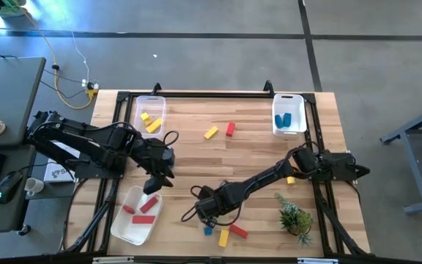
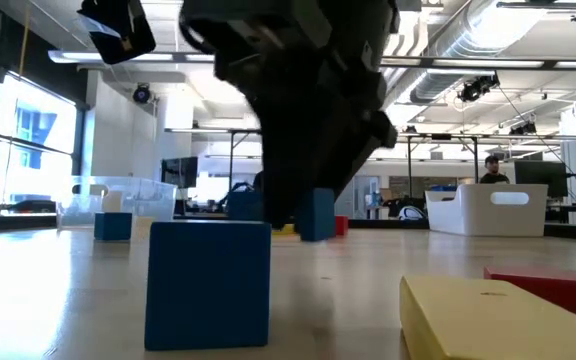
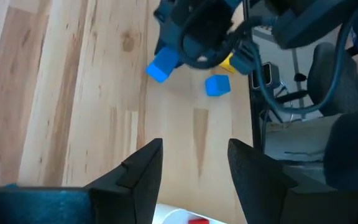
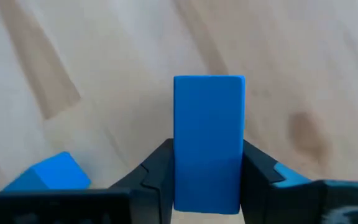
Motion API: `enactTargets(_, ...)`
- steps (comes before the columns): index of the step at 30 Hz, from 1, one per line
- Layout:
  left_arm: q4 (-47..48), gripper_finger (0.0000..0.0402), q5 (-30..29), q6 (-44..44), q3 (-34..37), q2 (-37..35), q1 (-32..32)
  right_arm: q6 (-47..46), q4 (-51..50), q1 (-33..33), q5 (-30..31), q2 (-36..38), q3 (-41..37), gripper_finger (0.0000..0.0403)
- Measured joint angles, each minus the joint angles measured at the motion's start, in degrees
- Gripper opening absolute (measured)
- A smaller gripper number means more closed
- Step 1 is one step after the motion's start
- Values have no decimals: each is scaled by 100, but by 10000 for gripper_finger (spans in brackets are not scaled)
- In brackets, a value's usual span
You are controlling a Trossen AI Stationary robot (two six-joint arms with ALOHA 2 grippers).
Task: Sort & place blocks by color
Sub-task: Put the blue block into the top white bin
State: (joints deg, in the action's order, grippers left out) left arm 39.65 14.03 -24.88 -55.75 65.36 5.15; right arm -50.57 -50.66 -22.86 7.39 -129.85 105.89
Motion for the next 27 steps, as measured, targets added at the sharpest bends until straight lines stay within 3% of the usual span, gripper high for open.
enactTargets(11,-1,168,-1277,-23,0,0,-54,457,-818,390,482,357,7,104)
enactTargets(23,42,168,-1342,109,2,0,-651,1883,-1468,1224,1005,1125,13,104)
enactTargets(27,40,168,-1344,109,2,0,-886,2259,-1553,1405,1425,1417,13,104)
